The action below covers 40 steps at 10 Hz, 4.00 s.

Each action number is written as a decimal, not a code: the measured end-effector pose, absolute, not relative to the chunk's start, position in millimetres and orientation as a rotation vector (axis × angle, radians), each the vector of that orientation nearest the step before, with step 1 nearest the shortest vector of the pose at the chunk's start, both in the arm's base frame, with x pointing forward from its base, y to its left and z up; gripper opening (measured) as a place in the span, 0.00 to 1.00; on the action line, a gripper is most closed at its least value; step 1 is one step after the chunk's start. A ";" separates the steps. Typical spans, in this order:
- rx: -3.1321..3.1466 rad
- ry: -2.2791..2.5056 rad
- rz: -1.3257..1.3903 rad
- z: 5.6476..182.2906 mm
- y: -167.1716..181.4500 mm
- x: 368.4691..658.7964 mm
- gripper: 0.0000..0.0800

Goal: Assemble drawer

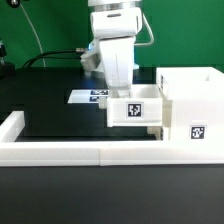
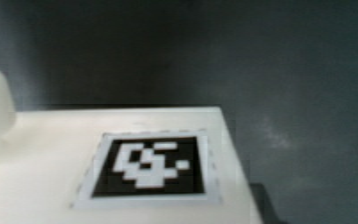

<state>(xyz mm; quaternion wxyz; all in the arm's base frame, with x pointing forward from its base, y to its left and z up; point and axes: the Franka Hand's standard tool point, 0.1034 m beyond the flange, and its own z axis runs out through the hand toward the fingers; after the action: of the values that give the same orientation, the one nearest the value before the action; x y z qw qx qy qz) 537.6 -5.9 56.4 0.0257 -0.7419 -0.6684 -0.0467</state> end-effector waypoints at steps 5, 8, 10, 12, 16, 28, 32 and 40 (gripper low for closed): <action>-2.278 -2.099 -0.123 56.0 4.4 538.6 0.05; -2.275 -2.102 -0.122 55.1 5.2 538.1 0.05; -2.266 -2.117 -0.118 55.2 4.9 538.4 0.05; -2.266 -2.124 -0.114 55.1 2.7 538.7 0.05; -2.269 -2.120 -0.114 55.0 0.8 538.5 0.05; -2.234 -2.149 -0.062 55.6 1.2 537.2 0.05; -2.243 -2.143 -0.066 55.6 1.3 537.2 0.05; -2.219 -2.178 -0.083 54.8 -0.8 537.2 0.05</action>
Offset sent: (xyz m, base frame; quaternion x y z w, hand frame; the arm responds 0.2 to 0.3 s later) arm 0.0028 0.0073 0.0012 0.0056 -0.0154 -0.0075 0.9998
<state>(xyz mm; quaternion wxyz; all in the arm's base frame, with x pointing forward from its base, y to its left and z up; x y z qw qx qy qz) 537.2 -0.8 54.8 0.0155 -0.7133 -0.7002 -0.0266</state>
